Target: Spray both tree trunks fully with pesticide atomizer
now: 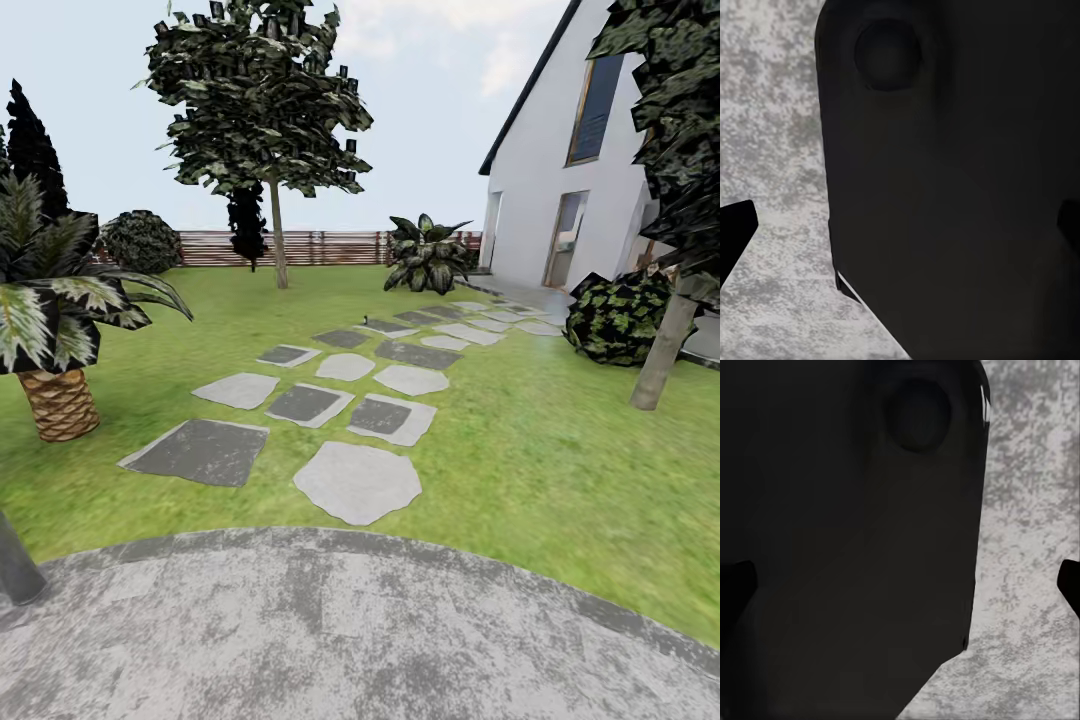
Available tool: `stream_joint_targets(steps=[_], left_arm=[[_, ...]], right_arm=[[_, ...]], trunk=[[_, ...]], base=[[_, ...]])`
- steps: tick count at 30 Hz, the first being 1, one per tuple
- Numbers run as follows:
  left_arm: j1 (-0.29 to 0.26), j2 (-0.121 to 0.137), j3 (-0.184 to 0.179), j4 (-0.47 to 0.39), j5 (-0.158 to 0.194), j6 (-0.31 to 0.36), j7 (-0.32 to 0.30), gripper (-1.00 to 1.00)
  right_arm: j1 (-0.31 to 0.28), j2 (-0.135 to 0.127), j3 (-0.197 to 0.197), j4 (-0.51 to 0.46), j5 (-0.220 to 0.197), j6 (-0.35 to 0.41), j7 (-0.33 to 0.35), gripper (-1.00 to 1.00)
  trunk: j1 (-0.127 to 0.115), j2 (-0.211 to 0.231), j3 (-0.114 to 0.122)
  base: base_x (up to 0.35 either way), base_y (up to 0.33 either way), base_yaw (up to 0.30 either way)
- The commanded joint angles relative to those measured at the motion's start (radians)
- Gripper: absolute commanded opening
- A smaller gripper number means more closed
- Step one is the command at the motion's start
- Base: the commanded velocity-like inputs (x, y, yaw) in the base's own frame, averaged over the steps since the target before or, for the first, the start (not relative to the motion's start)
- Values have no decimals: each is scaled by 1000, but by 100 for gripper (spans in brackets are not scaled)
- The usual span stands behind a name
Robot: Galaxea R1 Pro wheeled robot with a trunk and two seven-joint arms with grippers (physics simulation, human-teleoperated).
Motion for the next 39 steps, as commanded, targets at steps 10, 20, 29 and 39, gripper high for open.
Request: stream_joint_targets(steps=[10, 20, 29, 39], left_arm=[[0, -3, -2, 2, -1, -4, -3, 100], [-5, -2, -4, -44, -3, -51, -1, 100], [-53, 9, -9, -319, -13, -273, -8, 100], [-83, 71, -2, -475, -12, -274, -3, 100]], right_arm=[[-24, 38, 3, -32, 1, 3, 1, 100], [-28, 35, -6, -59, -3, -49, -5, 100], [-28, -32, -8, -338, -3, -568, -6, 100], [-109, -60, -19, -449, 1, -571, -4, 100]], trunk=[[0, 0, 0], [0, 0, 0], [0, 0, 0], [0, 0, 0]], base=[[0, 0, 0], [0, 0, 0], [0, 0, 0], [0, 0, 0]])
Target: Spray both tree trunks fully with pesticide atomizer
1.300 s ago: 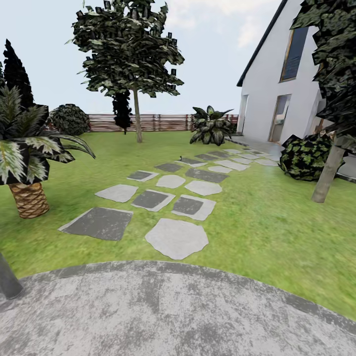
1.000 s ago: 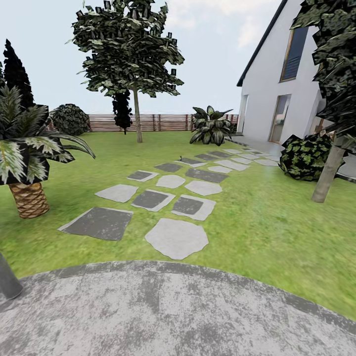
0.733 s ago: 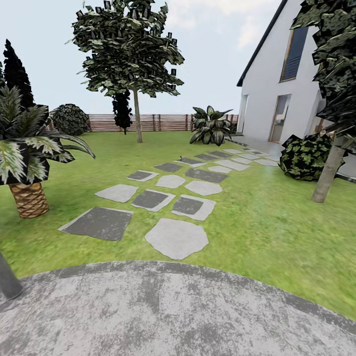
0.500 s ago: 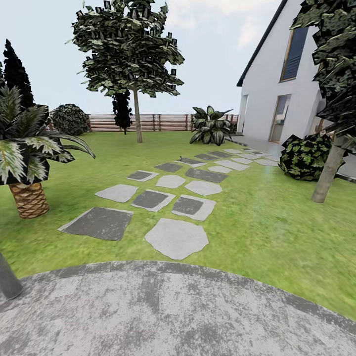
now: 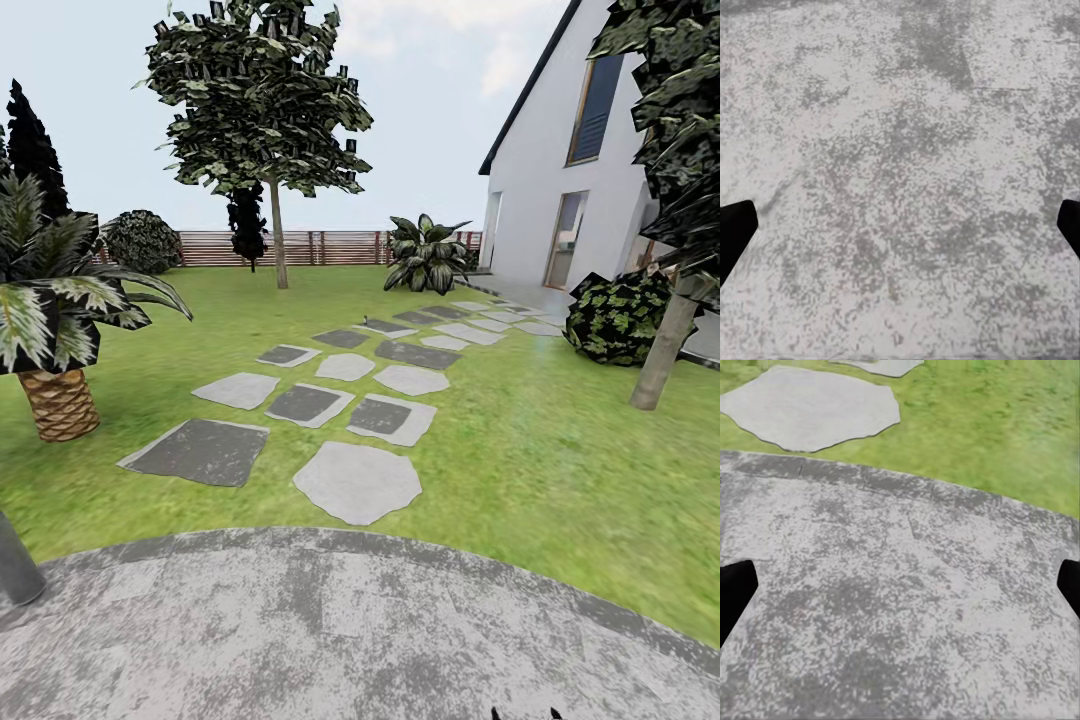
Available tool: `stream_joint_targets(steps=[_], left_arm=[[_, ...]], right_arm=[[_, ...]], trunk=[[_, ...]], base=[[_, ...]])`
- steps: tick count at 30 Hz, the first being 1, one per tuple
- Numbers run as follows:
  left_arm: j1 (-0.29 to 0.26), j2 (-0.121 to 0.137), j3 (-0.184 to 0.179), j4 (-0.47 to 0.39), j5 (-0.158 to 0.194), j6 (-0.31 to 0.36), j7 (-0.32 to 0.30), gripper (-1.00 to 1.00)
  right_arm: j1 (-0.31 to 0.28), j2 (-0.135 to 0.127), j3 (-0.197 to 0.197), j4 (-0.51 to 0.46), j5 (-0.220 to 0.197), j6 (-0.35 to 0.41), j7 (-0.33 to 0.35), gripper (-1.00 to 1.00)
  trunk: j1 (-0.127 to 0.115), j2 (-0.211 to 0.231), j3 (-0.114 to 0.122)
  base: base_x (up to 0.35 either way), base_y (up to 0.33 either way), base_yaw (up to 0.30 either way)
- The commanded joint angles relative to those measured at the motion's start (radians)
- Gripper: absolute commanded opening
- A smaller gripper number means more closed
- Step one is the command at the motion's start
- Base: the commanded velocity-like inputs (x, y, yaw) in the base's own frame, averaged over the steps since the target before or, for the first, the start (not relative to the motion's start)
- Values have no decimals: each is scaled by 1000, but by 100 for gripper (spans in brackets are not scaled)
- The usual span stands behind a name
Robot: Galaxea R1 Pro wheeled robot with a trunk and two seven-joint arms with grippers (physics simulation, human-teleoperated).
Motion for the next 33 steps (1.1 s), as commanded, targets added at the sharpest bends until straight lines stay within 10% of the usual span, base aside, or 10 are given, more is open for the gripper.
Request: stream_joint_targets(steps=[1, 12, 20, 27, 33], left_arm=[[1, 11, 1, 5, 1, 0, 0, 100], [-1, 38, 43, 62, 13, -1, 1, 100], [-133, 26, 35, -14, -28, 20, -1, 100], [-132, -59, 37, -11, -33, 21, 18, 100], [-130, -58, 29, -9, -98, 26, 50, 100]], right_arm=[[-3, 0, 0, 6, 0, 0, 0, 100], [-6, 0, 1, 33, 1, -1, 0, 100], [-7, 4, 5, 24, 0, -1, 1, 100], [-7, 8, 8, 29, 1, -1, 4, 100], [-7, 8, 6, 30, 1, -1, 2, 100]], trunk=[[0, 0, 0], [0, 0, 0], [0, 0, 0], [4, -7, -5], [27, -49, -33]], base=[[0, 0, 0], [162, -9, 0], [221, -123, 0], [5, -2, 0], [0, 0, 0]])
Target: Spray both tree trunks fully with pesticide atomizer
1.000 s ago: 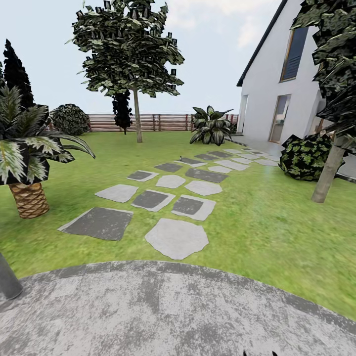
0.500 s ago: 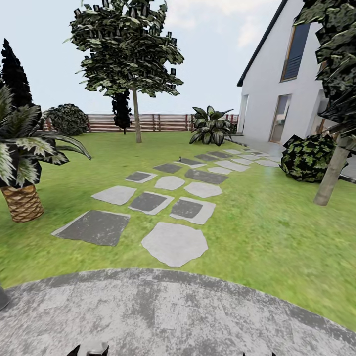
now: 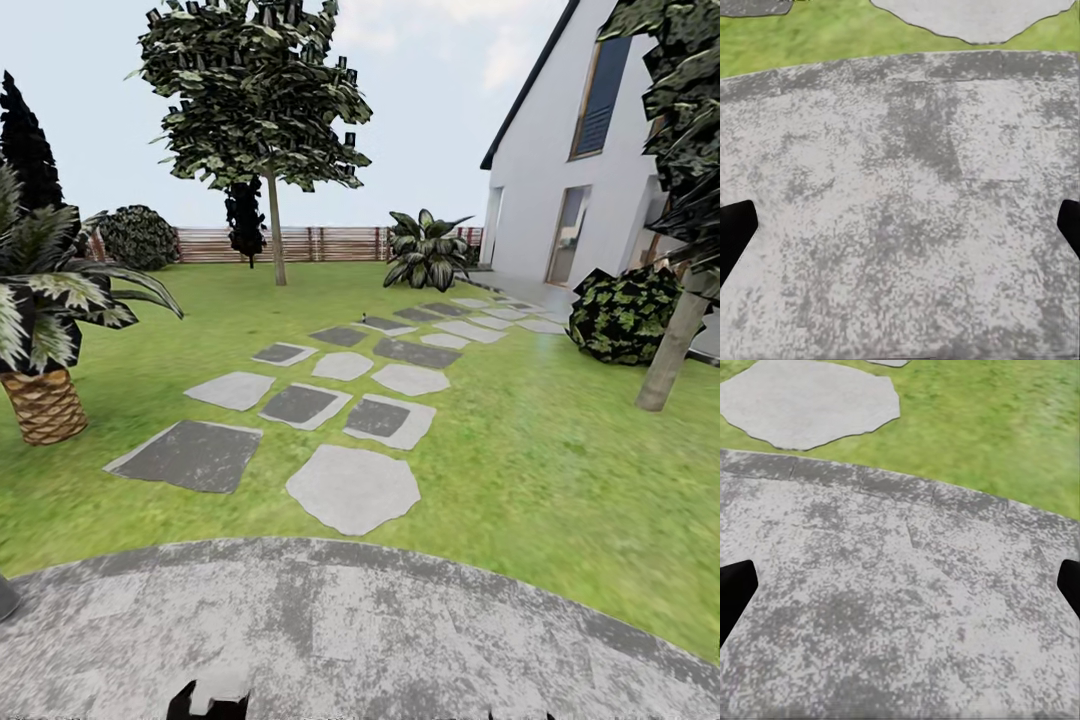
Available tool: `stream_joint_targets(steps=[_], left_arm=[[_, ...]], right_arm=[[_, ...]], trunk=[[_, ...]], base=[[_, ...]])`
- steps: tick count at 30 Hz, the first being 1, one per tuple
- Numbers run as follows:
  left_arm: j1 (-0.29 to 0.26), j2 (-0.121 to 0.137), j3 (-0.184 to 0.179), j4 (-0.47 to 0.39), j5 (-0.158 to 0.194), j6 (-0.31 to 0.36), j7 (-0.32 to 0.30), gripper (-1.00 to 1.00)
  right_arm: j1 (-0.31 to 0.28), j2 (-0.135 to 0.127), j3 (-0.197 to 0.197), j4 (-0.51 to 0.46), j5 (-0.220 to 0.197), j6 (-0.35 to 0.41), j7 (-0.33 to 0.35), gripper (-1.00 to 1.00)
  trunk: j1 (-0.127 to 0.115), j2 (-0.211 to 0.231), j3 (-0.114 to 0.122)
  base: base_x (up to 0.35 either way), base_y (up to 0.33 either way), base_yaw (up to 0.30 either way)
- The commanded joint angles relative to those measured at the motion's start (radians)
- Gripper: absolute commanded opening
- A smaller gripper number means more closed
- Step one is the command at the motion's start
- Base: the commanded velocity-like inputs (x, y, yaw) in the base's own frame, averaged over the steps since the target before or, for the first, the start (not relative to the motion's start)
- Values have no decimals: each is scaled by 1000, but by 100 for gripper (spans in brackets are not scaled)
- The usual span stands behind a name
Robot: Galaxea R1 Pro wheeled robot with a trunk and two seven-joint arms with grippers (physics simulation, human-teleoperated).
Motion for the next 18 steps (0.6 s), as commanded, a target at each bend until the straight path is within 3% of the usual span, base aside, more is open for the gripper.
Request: stream_joint_targets(steps=[1, 3, 7, 11, 18], left_arm=[[0, -1, 1, 0, -21, 2, 1, 100], [0, -5, 7, 5, -55, 4, 3, 100], [1, -16, 10, 30, -59, 0, 3, 100], [1, -42, 15, 52, -44, -8, -1, 100], [1, -47, 15, 129, -11, -44, -4, 100]], right_arm=[[0, 0, 0, 0, 0, 0, 0, 100], [0, 0, 0, 0, 0, 0, 0, 100], [0, 0, 0, 0, 0, 0, 0, 100], [0, 0, 0, 1, 0, 0, 0, 100], [0, 0, 1, 2, 0, 0, 0, 100]], trunk=[[4, -7, -5], [12, -21, -14], [27, -49, -33], [42, -77, -52], [69, -126, -85]], base=[[0, 0, 0], [0, 0, 0], [0, 0, 0], [0, 0, 0], [0, 0, 0]])
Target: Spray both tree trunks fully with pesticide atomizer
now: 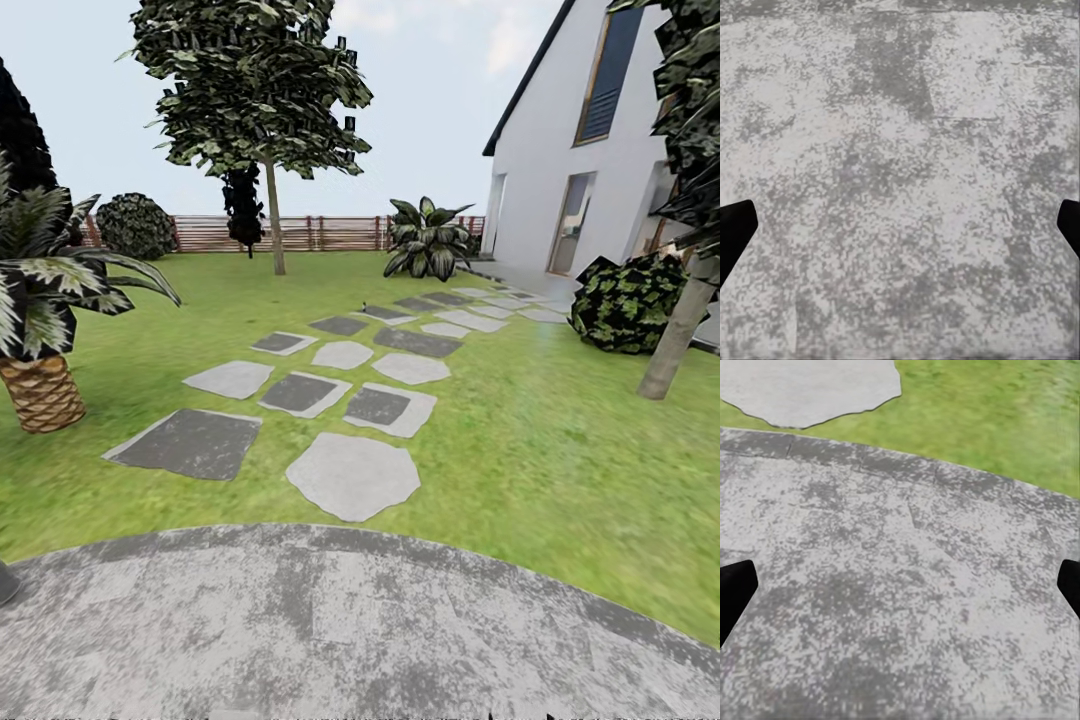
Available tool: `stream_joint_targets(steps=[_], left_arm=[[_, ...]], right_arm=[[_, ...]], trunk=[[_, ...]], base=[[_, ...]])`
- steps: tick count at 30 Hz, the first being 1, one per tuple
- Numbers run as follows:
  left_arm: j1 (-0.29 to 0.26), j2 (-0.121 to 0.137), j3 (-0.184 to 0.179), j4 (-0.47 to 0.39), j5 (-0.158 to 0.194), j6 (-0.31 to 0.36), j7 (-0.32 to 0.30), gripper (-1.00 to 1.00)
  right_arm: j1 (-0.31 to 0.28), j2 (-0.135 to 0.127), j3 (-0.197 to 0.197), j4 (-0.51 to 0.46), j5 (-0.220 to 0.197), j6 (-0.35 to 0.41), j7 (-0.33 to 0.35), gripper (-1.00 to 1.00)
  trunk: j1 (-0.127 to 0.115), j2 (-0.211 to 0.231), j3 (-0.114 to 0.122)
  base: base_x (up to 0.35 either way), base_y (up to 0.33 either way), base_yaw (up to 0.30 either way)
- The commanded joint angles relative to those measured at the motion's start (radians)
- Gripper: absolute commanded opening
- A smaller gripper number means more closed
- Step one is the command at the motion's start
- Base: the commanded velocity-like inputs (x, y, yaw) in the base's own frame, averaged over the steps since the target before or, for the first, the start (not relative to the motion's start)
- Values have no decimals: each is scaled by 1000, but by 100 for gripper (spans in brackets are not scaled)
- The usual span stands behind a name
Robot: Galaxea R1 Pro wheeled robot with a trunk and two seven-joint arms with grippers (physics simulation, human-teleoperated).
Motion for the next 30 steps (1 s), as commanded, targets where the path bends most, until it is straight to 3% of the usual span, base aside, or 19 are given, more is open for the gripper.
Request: stream_joint_targets(steps=[1, 30], left_arm=[[0, 0, 0, 8, 1, -7, 0, 100], [0, -1, 4, 51, 9, -20, 11, 100]], right_arm=[[0, 0, 0, 0, 0, 0, 0, 100], [0, 0, -3, 2, 0, 1, 0, 100]], trunk=[[4, -7, -5], [115, -210, -142]], base=[[0, 0, 0], [0, 0, 0]])
